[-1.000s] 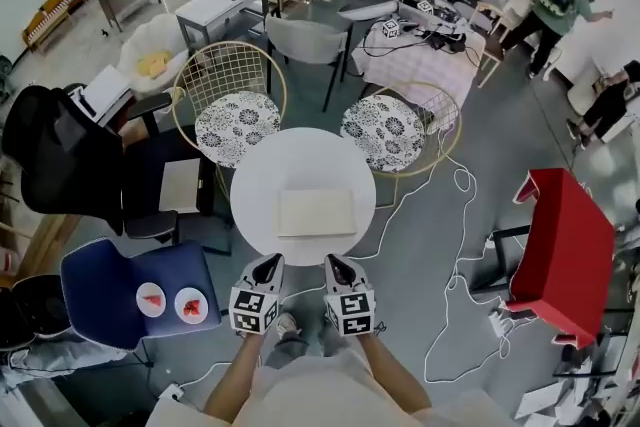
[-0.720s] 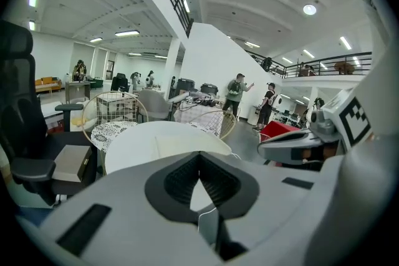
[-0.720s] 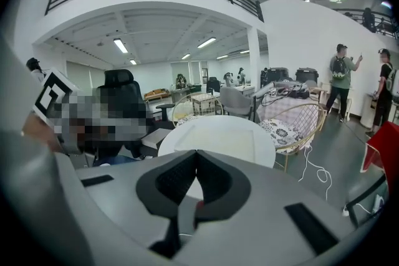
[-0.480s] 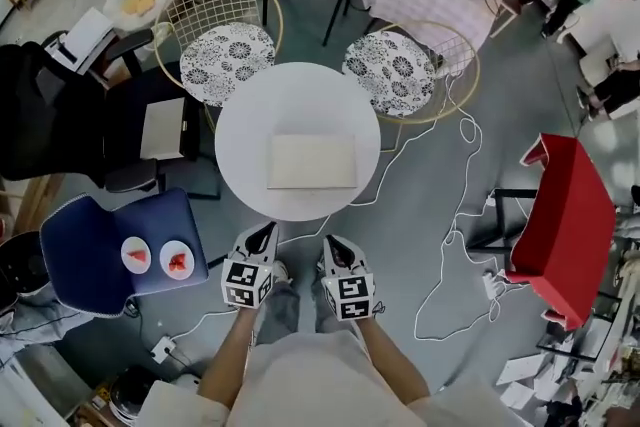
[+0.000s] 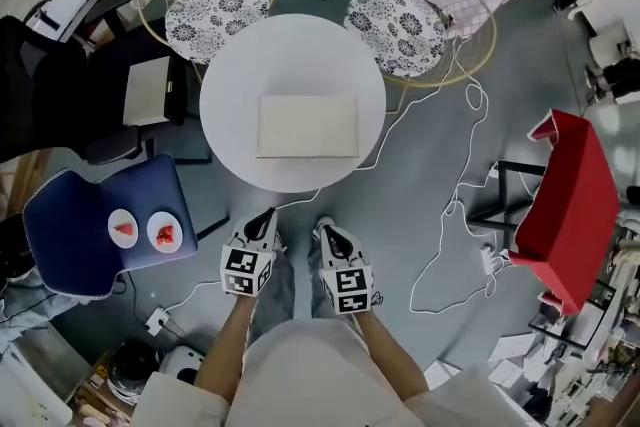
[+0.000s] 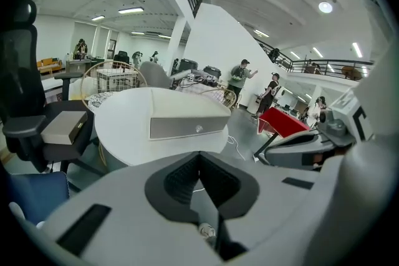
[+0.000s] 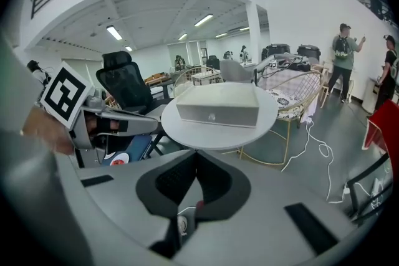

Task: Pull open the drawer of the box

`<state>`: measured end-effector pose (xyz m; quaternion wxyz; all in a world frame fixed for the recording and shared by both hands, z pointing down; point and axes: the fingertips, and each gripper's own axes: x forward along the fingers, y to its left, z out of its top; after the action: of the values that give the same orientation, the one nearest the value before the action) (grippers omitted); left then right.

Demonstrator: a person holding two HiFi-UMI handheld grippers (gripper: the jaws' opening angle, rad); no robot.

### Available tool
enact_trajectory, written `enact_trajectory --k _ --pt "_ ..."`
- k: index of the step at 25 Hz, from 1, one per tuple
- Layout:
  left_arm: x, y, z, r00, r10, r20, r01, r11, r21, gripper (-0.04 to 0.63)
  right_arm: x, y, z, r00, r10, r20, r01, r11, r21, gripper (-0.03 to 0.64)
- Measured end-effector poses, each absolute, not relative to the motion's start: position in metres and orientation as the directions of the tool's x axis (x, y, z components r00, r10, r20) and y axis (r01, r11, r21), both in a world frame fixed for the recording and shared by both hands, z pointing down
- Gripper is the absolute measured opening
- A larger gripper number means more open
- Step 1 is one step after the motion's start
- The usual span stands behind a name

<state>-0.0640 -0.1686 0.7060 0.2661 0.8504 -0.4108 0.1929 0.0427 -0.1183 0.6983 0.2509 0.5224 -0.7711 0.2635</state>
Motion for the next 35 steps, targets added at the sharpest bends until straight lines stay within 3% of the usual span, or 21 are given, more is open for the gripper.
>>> enact_trajectory --k 21,35 --pt "-0.050 -0.310 0.688 0.556 -0.668 0.494 -0.816 -0.552 0.173 0.011 0.054 -0.139 0.702 -0.326 -0.671 0.666 -0.940 0.302 -0.156 0.015" --pt "-0.044 -0.308 0.703 0.558 -0.632 0.537 -0.797 -0.589 0.134 0.011 0.043 -0.159 0.707 -0.345 -0.667 0.660 -0.934 0.313 -0.172 0.015"
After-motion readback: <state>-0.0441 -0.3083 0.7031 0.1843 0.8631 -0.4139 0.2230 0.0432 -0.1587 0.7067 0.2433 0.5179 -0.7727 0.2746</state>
